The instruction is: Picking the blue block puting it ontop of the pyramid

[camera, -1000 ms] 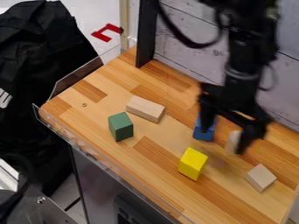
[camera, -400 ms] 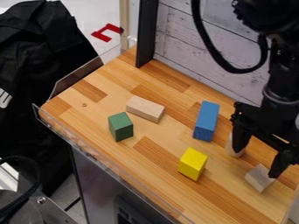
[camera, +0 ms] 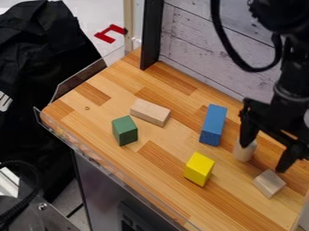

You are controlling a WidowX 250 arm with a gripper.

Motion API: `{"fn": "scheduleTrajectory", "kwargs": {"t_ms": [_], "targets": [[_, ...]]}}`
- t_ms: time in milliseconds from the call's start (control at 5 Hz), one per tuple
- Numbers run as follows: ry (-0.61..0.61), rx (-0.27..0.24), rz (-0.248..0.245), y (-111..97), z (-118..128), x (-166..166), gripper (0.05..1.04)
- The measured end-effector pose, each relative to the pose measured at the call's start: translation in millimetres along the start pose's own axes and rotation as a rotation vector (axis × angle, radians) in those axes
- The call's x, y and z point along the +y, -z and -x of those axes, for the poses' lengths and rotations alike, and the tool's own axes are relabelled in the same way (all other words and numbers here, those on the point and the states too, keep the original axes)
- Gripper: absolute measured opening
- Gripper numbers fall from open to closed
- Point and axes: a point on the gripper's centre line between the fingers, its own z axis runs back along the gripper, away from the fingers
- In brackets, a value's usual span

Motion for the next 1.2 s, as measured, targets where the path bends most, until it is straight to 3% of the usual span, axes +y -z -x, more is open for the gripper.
{"fn": "scheduleTrajectory", "kwargs": {"t_ms": [400, 1000, 1200], "targets": [[-0.045, 0.007, -0.026, -1.0, -12.0, 19.2, 0.997], [-0.097, 0.096, 0.023, 30.0, -7.9, 34.3, 0.998], [-0.093, 0.101, 0.032, 34.7, -7.6, 33.1, 0.997]]}}
